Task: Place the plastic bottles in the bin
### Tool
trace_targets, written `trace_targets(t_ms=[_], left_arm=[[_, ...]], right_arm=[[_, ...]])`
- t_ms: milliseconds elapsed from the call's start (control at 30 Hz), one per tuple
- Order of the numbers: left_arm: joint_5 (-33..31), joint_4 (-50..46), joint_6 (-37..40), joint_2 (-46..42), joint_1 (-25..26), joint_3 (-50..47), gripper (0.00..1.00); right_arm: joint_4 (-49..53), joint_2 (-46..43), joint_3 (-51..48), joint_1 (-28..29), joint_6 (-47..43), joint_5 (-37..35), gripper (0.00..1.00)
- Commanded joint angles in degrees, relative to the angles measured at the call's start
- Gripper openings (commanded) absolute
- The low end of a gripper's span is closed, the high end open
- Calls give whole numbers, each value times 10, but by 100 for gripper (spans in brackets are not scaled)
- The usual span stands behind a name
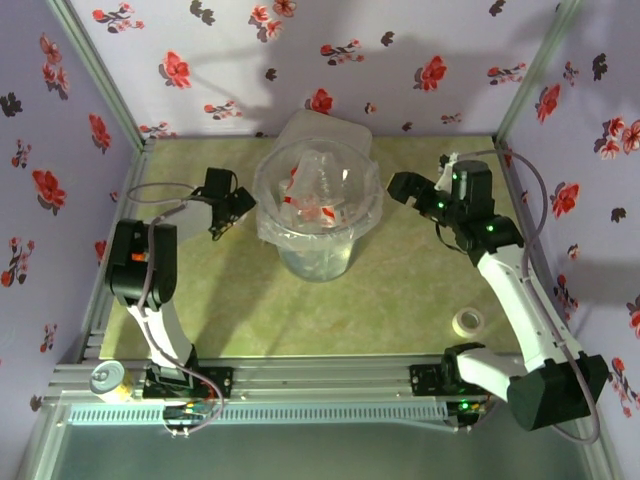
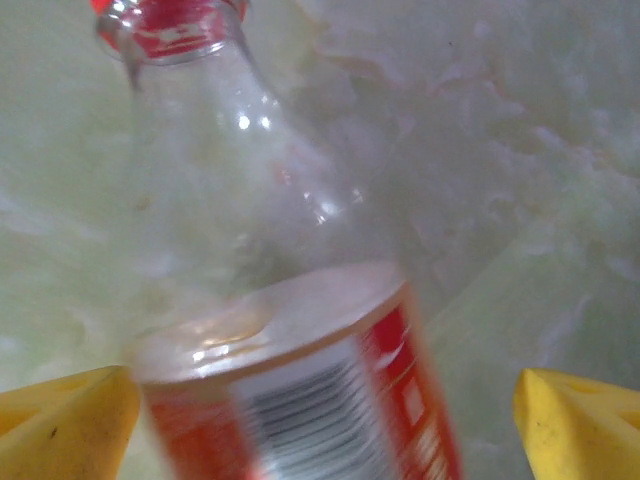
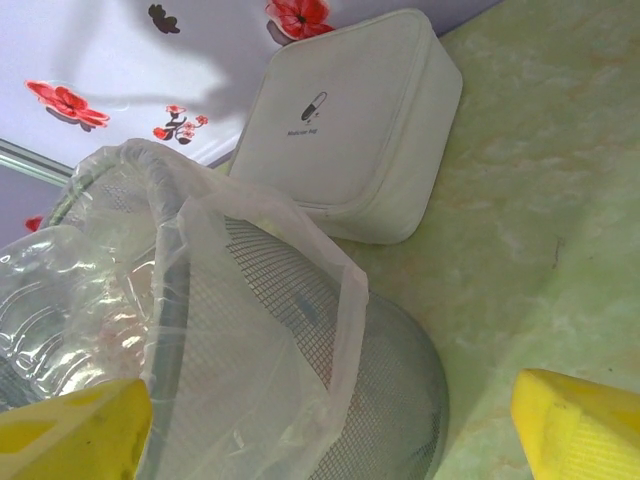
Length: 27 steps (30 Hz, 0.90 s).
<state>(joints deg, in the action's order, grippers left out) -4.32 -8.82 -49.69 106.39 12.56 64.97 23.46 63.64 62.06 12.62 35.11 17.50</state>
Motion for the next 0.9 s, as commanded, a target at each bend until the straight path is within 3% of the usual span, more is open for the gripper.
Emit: trace_targets(t_ms=[0,167,400,600,867], left_arm=[[41,29,-21,37,4,10,93],[45,37,-16,11,6,-19,77],[42,-18,45,-51,6,-19,70],[16,-92,127,-138,4,24,61],[46,-212,209,-214,4,134,53]], right_arm=[[-13,2,-4,-3,12,18,93],[-8,-12,-7,-4,15,5,93],[-7,-4,-10,-3,21,14,93],[-29,-1,-14,-3,35,21,93],[-19,-8,-16,-3,29,21,93]])
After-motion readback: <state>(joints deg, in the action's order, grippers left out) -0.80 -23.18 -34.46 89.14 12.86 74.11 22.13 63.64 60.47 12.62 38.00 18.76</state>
